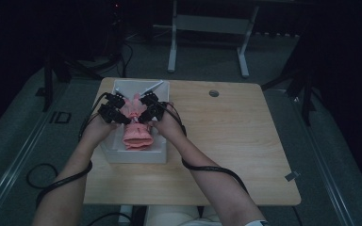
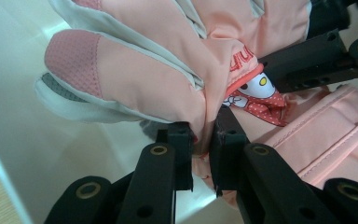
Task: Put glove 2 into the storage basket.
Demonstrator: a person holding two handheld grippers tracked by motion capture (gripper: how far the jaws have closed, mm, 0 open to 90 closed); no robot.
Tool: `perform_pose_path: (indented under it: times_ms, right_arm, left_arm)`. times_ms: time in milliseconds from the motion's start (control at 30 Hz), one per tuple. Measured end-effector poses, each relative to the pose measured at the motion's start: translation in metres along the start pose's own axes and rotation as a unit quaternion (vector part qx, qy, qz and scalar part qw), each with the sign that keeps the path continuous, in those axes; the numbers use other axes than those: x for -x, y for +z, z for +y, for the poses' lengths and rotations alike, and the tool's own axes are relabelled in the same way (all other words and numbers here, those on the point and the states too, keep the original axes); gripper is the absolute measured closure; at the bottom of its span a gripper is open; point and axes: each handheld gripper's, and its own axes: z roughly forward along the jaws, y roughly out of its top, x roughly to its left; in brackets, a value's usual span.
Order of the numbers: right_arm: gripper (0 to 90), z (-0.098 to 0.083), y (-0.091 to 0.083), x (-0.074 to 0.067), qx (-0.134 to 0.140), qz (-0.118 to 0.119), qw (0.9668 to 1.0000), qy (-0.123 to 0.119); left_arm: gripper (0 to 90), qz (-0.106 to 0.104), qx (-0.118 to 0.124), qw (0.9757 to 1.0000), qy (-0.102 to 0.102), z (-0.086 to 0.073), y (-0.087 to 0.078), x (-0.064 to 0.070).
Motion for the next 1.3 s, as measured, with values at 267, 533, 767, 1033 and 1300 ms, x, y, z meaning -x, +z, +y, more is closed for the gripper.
perform_pose_path:
  times_ms: [267,533,767,1033,1300]
  right_arm:
    - [57.9,0.004,0.006,-0.004,-0.029,-0.028,0.9992,-0.001]
    - [48.7,0.002,-0.004,-0.003,0.008,-0.026,0.9995,-0.016]
    - [46.1,0.000,-0.029,0.004,0.046,0.010,0.9987,-0.022]
    - [44.6,-0.011,-0.045,0.017,0.073,0.031,0.9967,-0.016]
    - [43.5,-0.018,-0.055,0.021,0.092,0.046,0.9945,-0.019]
  left_arm:
    - [74.1,0.009,-0.033,0.9994,-0.003,0.004,0.007,0.000]
    - [68.7,0.041,-0.054,0.9977,-0.002,0.007,0.013,0.004]
    - [63.0,0.059,-0.037,0.9976,0.000,0.007,0.010,0.006]
    - [50.1,0.085,0.000,0.9963,0.015,0.003,0.001,0.010]
    - [49.2,0.076,0.033,0.9965,-0.005,0.000,-0.013,0.006]
